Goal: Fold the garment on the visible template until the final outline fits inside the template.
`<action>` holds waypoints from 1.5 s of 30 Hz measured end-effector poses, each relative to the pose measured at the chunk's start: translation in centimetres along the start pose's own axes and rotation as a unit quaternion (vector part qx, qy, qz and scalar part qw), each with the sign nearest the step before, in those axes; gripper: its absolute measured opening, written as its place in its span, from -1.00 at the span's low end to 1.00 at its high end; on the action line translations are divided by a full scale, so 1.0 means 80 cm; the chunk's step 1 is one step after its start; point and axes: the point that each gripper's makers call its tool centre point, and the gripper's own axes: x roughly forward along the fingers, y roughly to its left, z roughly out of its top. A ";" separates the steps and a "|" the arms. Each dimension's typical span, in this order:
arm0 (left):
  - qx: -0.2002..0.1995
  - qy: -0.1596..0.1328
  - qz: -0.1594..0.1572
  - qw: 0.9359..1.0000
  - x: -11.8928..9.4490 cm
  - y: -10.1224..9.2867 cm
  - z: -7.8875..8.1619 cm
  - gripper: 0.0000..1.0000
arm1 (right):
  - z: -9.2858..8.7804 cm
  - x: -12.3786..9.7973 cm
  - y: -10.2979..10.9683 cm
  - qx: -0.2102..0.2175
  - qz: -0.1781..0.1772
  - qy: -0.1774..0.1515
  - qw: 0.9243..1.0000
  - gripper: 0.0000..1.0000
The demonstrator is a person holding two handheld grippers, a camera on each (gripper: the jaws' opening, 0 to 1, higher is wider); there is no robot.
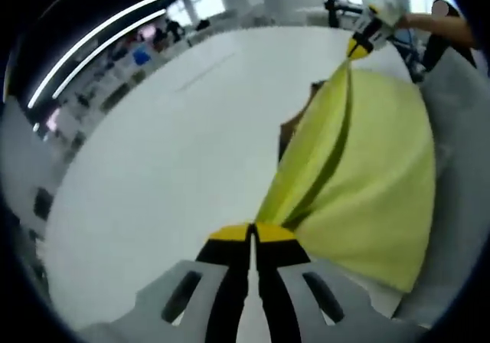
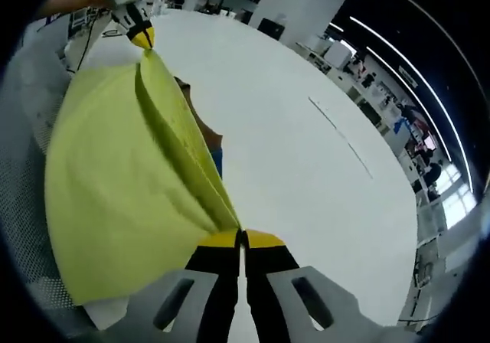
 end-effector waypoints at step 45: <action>-0.247 -0.011 -0.040 0.968 0.019 0.002 -0.016 -0.61 | -0.022 0.009 0.020 0.289 0.038 -0.034 0.956 -0.53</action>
